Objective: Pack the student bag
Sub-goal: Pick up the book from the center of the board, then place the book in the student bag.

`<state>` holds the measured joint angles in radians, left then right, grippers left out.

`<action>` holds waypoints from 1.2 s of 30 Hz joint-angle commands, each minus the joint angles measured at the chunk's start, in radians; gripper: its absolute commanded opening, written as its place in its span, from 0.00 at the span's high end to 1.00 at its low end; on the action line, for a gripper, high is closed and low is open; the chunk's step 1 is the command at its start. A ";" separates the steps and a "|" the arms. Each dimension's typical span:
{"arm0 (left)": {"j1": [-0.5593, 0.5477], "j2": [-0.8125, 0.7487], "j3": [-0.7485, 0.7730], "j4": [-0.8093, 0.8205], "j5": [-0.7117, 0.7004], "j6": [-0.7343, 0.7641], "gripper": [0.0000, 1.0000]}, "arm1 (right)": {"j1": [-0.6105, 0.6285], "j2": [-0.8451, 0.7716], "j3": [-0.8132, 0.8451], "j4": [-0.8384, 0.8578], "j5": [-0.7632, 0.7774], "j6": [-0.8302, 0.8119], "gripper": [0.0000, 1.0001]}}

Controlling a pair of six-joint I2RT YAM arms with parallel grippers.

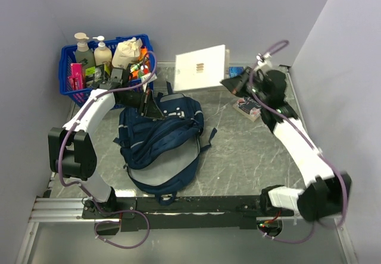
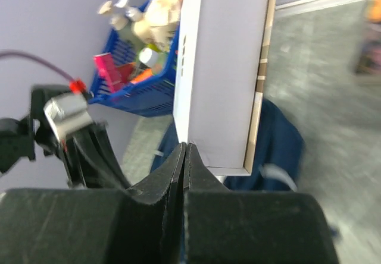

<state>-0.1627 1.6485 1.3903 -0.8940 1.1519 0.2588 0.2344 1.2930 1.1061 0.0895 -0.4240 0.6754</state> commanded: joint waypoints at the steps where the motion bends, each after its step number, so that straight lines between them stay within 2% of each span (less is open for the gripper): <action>1: 0.019 0.028 0.039 0.282 -0.178 -0.075 0.99 | -0.036 -0.257 -0.060 -0.253 0.120 -0.063 1.00; 9: -0.080 0.048 0.062 0.417 -0.311 -0.138 0.99 | -0.098 -0.538 -0.052 -0.623 0.192 -0.054 1.00; 13: -0.098 0.077 0.062 0.506 -0.365 -0.213 0.99 | -0.102 -0.615 0.003 -0.837 0.249 -0.062 1.00; 17: -0.100 0.144 0.136 0.553 -0.396 -0.253 0.99 | -0.101 -0.644 0.046 -0.959 0.249 -0.071 1.00; 22: -0.116 0.194 0.234 0.570 -0.383 -0.322 0.99 | -0.102 -0.670 -0.021 -0.936 0.191 -0.016 1.00; 31: -0.164 0.142 0.240 0.583 -0.313 -0.346 0.99 | -0.101 -0.689 -0.210 -0.821 0.113 0.073 1.00; 34: -0.187 0.128 0.266 0.560 -0.270 -0.343 0.99 | -0.101 -0.686 -0.288 -0.737 0.085 0.107 1.00; 36: -0.210 0.122 0.285 0.553 -0.239 -0.362 0.99 | -0.101 -0.698 -0.377 -0.586 0.054 0.147 1.00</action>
<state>-0.3649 1.8225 1.5990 -0.3969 0.9272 -0.1032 0.1368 0.6117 0.8284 -0.7563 -0.3054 0.7338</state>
